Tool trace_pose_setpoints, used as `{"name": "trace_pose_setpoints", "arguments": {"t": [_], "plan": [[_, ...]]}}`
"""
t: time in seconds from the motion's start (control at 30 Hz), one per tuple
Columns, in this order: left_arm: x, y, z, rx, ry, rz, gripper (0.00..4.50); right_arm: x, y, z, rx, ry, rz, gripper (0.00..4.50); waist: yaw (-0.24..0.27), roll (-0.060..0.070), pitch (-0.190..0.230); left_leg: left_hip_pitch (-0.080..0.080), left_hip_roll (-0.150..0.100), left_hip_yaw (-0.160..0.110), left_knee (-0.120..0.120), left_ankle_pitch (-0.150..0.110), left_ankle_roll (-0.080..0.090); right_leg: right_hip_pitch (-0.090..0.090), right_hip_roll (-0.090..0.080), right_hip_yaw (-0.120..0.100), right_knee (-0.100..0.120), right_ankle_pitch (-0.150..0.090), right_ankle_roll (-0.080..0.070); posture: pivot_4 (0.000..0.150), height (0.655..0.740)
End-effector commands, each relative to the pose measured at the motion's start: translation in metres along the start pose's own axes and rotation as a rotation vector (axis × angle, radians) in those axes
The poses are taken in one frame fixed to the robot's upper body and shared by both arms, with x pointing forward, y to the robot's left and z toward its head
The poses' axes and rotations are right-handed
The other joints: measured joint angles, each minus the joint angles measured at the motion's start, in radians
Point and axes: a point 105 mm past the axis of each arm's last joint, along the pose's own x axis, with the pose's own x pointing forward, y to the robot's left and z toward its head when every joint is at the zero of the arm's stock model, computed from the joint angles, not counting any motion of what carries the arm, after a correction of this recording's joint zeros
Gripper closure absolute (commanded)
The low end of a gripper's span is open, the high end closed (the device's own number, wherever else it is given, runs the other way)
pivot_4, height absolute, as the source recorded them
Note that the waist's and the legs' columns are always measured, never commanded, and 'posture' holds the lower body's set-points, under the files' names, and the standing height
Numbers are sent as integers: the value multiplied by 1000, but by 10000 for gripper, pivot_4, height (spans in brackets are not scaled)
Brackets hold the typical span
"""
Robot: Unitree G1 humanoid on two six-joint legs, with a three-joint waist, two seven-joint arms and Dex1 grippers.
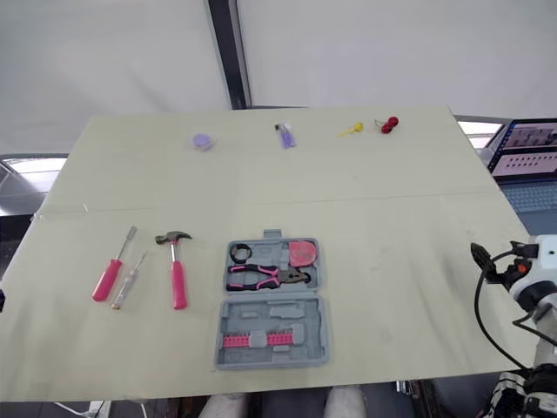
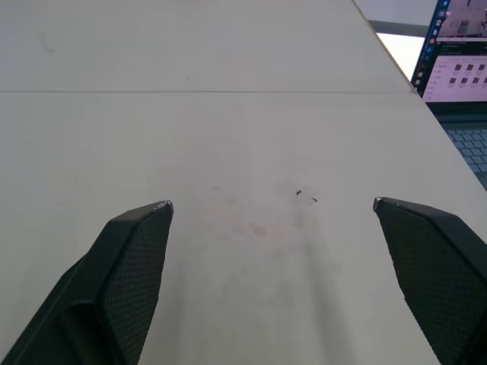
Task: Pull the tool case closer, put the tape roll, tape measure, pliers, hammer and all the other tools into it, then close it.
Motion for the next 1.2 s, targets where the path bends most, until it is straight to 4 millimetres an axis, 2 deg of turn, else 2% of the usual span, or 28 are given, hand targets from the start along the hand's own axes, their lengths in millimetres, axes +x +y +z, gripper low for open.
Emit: {"name": "trace_pose_setpoints", "arguments": {"t": [0.03, 0.2, 0.3, 0.37, 0.43, 0.5, 0.6, 0.67, 0.73, 0.83, 0.9, 1.1, 1.2], "plan": [[-4, -14, 12, -9, -64, -73, 0, 6, 15, 25, -39, -54, 94, 394, 1, 0, 0, 0, 0, 0, 0, 0, 0, 0, 0, 0, 0, 0, 0, 1500, 7400], [-27, -66, 17, 27, -135, -316, 0, 20, 94, 60, -66, -87, 434, 394, 0, 0, 0, 0, 0, 0, 0, 0, 0, 0, 0, 0, 0, 0, 0, 1500, 7400], [-44, -97, 12, 41, -134, -458, 0, 24, 153, 86, -98, -108, 666, 394, 0, 0, 0, 0, 1, 0, 0, 0, 0, -1, 0, 0, 0, 0, 0, 1500, 7400], [-54, -112, 10, 54, -144, -519, 0, 24, 176, 95, -116, -113, 754, 394, 2, 0, 0, 0, 1, 0, 0, 0, 0, -1, 0, 0, 0, 0, 0, 1500, 7400], [-70, -131, 6, 98, -155, -590, 0, 20, 216, 101, -163, -106, 904, 394, 4, 0, 0, -1, 1, 0, 0, 0, 0, -1, 0, 0, 0, 0, 0, 1500, 7400], [-80, -141, 4, 111, -157, -624, 0, 17, 241, 106, -196, -108, 991, 394, 7, -1, 0, -1, 1, 0, 1, 0, 0, -1, 0, 0, 0, 0, 0, 1500, 7400], [-85, -144, 4, 117, -165, -637, 0, 16, 259, 113, -216, -125, 1041, 394, 17, -1, 0, -2, 1, -1, 3, 0, 0, -1, 0, 0, 0, 0, 0, 1500, 7400], [-85, -144, 3, 122, -160, -630, 5029, 16, 266, 115, -222, -130, 1067, 0, 24, -1, 0, -2, 1, -1, 3, 0, 0, -1, 0, 0, 0, 0, 0, 1500, 7400], [-85, -146, 3, 125, -159, -629, 12074, 14, 273, 116, -234, -132, 1090, 0, 26, -1, 0, -2, 1, -1, 3, 0, 0, -1, 0, 0, 0, 0, 0, 1500, 7400], [-80, -150, 2, 135, -155, -626, 27360, 13, 279, 114, -242, -127, 1113, 0, 26, -1, 0, -2, 1, -1, 3, 0, 0, -1, 1, 0, 0, 0, 0, 1500, 7400], [-77, -152, 2, 135, -148, -628, 27360, 8, 285, 112, -258, -125, 1144, 0, 26, -1, 0, -2, 1, -1, 3, 0, 0, -1, 0, 0, 0, 0, 0, 1500, 7400], [-68, -154, 9, 127, -154, -629, 27360, -27, 304, 114, -344, -103, 1341, 0, 26, -1, 0, -2, 1, -1, 3, 0, 0, -1, 1, 0, 1, 0, 0, 1500, 7400], [-60, -152, 6, 128, -121, -633, 27360, -39, 312, 116, -388, -107, 1417, 0, 26, -1, 0, -2, 1, -1, 3, 0, 0, -1, 1, 0, 1, 0, 0, 1500, 7400]]}}
